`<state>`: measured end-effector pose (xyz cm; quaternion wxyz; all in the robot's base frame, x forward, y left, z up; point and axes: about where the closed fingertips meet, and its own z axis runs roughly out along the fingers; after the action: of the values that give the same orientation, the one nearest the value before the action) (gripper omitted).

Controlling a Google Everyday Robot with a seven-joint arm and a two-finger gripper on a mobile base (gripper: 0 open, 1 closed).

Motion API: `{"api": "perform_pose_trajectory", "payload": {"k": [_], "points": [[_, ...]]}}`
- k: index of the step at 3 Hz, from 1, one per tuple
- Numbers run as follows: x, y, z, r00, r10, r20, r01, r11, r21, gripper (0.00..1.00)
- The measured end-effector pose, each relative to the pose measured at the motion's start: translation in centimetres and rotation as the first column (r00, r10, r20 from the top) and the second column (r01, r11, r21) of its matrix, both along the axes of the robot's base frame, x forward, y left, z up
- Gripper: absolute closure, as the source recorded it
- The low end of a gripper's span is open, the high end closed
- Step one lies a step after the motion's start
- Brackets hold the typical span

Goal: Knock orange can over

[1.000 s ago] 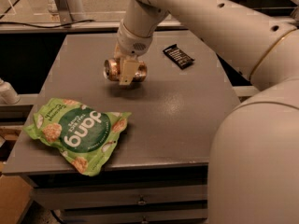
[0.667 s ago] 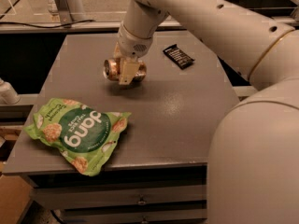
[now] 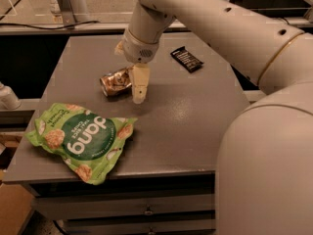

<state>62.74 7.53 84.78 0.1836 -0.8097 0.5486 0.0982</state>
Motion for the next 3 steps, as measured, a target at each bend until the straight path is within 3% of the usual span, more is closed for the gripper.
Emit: {"api": "perform_pose_trajectory", "payload": {"k": [2, 3], "points": [[0.2, -0.4, 0.1, 0.9998, -0.018, 0.005, 0.018, 1.0, 0.013, 0.0], [0.9, -1.9, 1.6, 0.9931, -0.114, 0.027, 0.111, 0.989, 0.092, 0.0]]}}
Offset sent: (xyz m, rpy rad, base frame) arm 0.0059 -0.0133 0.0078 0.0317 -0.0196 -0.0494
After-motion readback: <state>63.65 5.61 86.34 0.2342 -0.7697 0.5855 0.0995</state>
